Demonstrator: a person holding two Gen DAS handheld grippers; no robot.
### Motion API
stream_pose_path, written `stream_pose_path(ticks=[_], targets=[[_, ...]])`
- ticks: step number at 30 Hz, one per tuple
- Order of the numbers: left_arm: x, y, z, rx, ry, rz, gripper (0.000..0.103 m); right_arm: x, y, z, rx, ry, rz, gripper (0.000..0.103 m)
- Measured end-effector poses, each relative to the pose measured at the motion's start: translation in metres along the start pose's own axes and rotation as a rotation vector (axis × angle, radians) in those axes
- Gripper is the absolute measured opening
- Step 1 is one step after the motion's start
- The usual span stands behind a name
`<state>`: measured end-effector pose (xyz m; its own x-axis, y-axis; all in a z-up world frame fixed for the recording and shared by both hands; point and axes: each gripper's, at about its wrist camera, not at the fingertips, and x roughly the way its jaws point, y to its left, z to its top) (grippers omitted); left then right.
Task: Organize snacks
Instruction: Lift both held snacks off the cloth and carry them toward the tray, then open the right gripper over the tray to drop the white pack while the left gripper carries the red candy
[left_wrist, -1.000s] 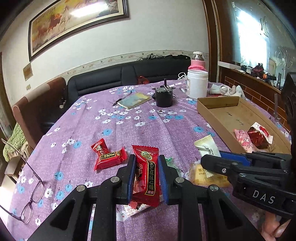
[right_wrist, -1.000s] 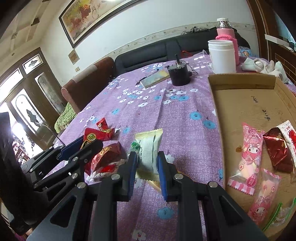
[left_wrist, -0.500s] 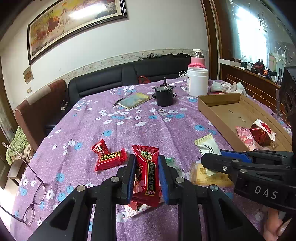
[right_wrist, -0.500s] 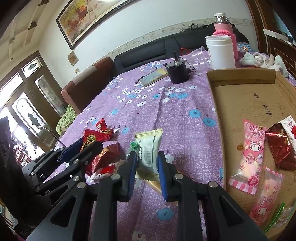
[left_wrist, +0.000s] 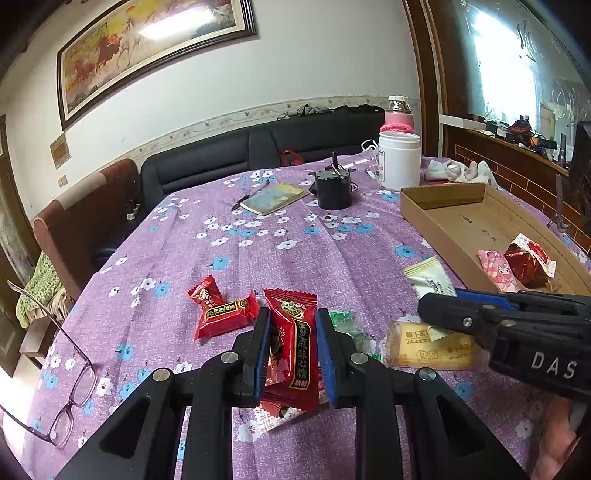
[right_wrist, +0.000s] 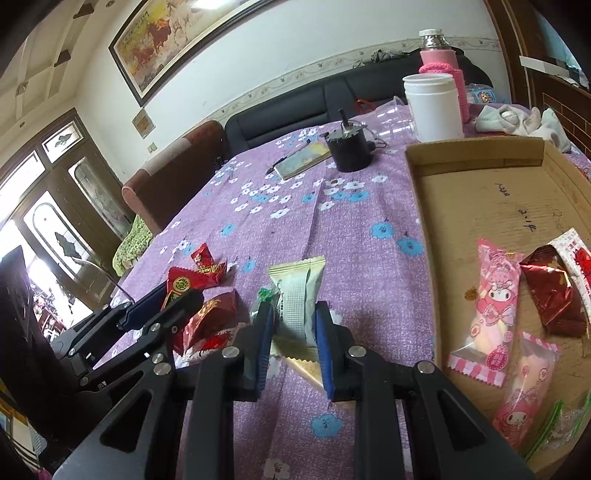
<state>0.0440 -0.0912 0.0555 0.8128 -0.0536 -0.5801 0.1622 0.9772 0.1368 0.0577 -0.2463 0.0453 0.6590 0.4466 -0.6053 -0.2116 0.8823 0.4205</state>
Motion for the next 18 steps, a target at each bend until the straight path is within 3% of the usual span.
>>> stream_pose_path(ticks=[7, 18], targets=[[-0.002, 0.004, 0.001, -0.028, -0.001, -0.020, 0.025, -0.010, -0.009, 0.007, 0.024, -0.041, -0.030, 0.022], [-0.025, -0.017, 0.010, -0.054, -0.021, -0.127, 0.024, -0.033, -0.039, 0.024, 0.104, -0.109, -0.059, 0.022]])
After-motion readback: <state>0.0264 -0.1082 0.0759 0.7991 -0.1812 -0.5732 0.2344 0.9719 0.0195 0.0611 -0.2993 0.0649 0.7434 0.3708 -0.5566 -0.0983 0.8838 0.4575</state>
